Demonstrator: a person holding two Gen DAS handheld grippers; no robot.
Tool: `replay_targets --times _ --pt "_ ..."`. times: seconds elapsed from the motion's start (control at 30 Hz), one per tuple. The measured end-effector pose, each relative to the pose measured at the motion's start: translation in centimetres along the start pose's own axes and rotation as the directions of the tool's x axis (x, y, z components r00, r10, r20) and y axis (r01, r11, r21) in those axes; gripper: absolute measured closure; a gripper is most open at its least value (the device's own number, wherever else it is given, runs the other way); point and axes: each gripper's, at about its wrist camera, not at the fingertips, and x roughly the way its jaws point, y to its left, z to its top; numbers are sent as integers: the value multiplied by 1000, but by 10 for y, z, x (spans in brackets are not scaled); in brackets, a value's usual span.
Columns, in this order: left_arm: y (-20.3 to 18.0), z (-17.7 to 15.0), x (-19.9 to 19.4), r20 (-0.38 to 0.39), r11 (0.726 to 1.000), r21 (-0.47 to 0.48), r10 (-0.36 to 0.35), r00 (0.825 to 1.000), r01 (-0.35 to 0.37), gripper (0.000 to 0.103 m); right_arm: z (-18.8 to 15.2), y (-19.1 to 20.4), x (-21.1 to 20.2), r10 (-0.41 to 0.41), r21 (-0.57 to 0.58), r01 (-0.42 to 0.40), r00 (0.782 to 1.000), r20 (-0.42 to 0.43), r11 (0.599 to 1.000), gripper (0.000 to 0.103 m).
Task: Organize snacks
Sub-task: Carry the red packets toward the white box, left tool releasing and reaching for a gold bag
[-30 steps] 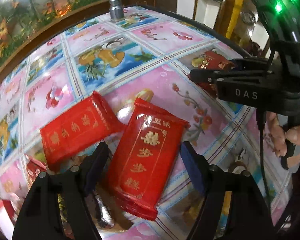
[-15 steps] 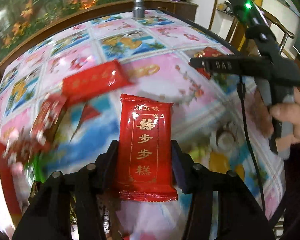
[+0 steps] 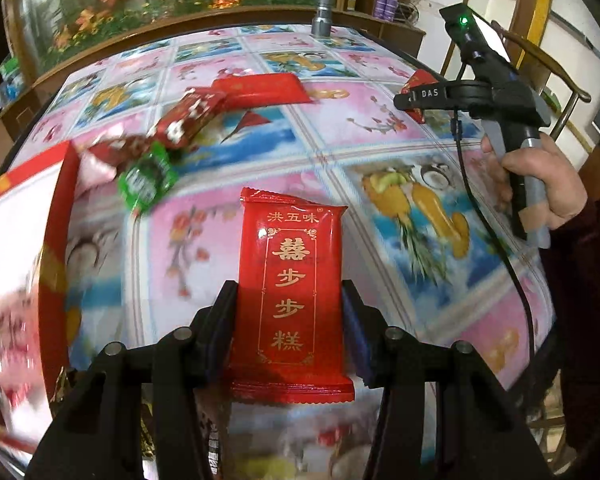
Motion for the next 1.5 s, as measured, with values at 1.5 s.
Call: replay_targets --times 1.5 --pt "124 -45 -105 122 968 -252 48 991 -16 77 -57 215 -62 805 -33 -812 582 -112 583 78"
